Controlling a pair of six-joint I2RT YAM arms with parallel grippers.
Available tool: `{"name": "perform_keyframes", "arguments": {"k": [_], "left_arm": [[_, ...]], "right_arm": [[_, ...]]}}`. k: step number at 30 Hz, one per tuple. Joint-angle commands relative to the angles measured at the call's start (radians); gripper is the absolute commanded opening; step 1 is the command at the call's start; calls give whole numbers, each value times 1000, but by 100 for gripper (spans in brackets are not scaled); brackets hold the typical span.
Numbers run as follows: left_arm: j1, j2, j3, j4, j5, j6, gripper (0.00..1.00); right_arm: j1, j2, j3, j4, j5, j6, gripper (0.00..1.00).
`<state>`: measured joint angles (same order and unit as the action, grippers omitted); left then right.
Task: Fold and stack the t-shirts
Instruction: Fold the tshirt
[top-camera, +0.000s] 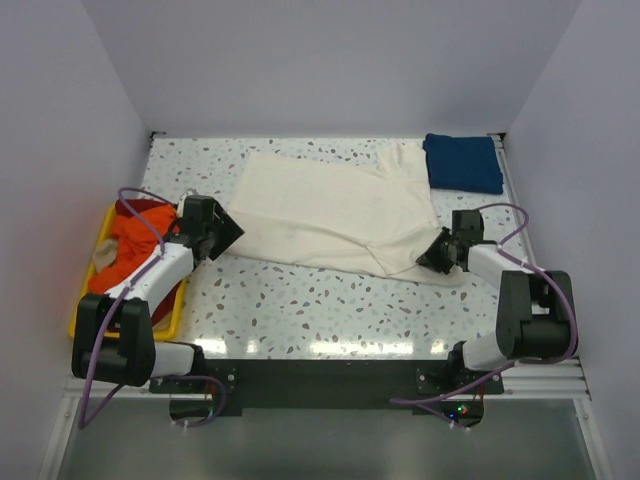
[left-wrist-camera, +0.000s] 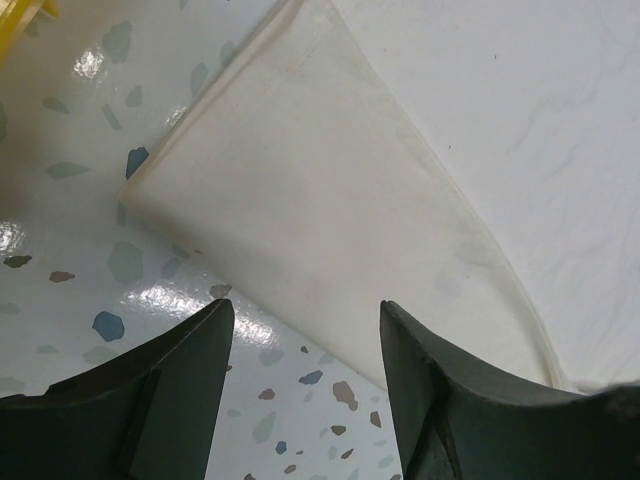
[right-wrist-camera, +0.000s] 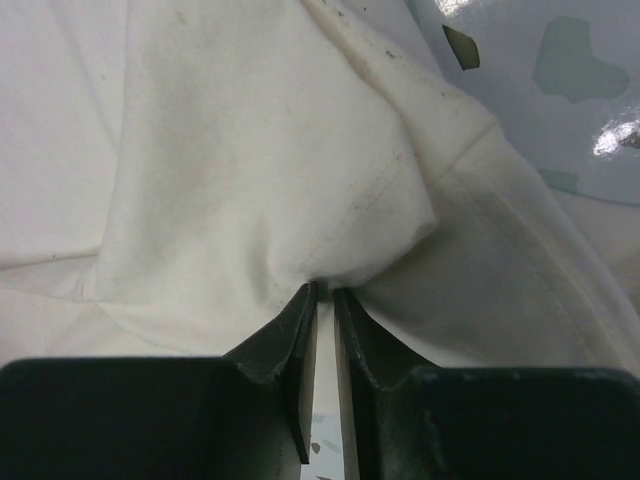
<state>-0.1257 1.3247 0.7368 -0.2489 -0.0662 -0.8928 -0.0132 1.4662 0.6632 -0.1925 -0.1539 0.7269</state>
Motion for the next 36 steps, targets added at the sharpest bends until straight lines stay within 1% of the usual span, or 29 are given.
{"name": "perform_keyframes", "arguments": {"k": [1, 3, 10, 13, 14, 16, 27, 36], "left_arm": [[-2, -12, -8, 36, 11, 34, 65], [-2, -15, -10, 34, 11, 35, 64], [-3, -16, -8, 37, 17, 43, 63], [-3, -12, -5, 37, 20, 43, 63], [-3, -10, -4, 40, 25, 43, 63], [-3, -9, -1, 39, 28, 43, 63], [-3, 8, 23, 22, 34, 60, 62], [-2, 24, 36, 16, 39, 71, 62]], "right_arm": [[5, 5, 30, 44, -16, 14, 14], [5, 5, 39, 41, -16, 16, 9], [5, 26, 127, 31, -29, 35, 0], [5, 45, 166, 34, -33, 51, 0], [34, 49, 179, 36, -33, 55, 0], [41, 75, 219, 38, -29, 63, 0], [73, 279, 435, 54, -16, 94, 0], [99, 422, 622, 16, -3, 95, 0]]}}
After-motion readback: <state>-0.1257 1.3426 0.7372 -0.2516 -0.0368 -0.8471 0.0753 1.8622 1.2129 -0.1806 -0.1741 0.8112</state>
